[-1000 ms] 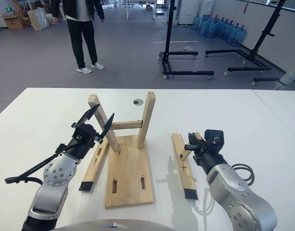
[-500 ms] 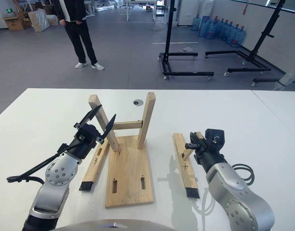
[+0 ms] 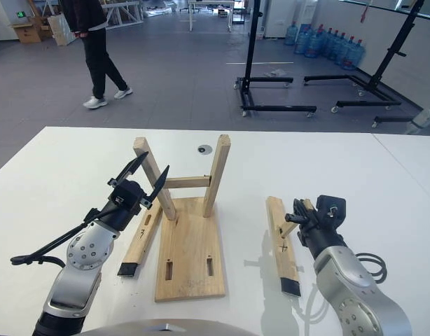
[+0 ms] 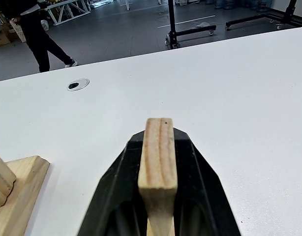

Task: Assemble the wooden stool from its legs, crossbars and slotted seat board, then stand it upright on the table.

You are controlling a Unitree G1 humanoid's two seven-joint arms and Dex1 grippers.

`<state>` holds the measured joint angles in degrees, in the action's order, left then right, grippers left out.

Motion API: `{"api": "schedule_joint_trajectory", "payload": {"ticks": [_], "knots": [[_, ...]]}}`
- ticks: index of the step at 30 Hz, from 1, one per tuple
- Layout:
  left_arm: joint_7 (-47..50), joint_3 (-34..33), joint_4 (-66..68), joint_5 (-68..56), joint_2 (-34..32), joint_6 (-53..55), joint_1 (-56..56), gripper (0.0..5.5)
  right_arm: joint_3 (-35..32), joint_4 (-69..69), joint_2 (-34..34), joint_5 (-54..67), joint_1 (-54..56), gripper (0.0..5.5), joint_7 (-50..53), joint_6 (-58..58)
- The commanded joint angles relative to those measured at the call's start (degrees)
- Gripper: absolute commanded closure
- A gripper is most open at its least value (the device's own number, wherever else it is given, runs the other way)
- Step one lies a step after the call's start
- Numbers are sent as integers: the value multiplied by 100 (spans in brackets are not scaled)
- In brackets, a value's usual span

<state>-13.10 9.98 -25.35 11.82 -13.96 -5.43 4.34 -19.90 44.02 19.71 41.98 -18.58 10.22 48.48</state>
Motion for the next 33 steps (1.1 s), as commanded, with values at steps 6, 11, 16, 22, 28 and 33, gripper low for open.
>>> {"api": "schedule_joint_trajectory", "payload": {"ticks": [6, 11, 16, 22, 28, 33], "knots": [[41, 63, 110, 92, 12, -7, -88, 282, 844, -578, 556, -732, -312, 511, -507, 498], [-35, 61, 324, 2, -12, -79, -325, 282, 1700, -310, 281, -1060, 324, 511, -434, 454], [-96, 92, 536, -82, 4, -178, -528, 282, 1136, -2760, 556, -1194, 1946, 511, -1403, -222], [-155, 62, 632, -140, -36, -237, -629, 282, 1222, -3650, 436, -1597, 2374, 511, -1676, -753], [-205, 35, 620, -172, -62, -245, -625, 282, 1414, -3685, 373, -2005, 2123, 511, -2005, -1465], [-232, 8, 631, -183, -72, -243, -650, 282, 1299, -3731, 253, -1954, 2082, 511, -2081, -1389]]}}
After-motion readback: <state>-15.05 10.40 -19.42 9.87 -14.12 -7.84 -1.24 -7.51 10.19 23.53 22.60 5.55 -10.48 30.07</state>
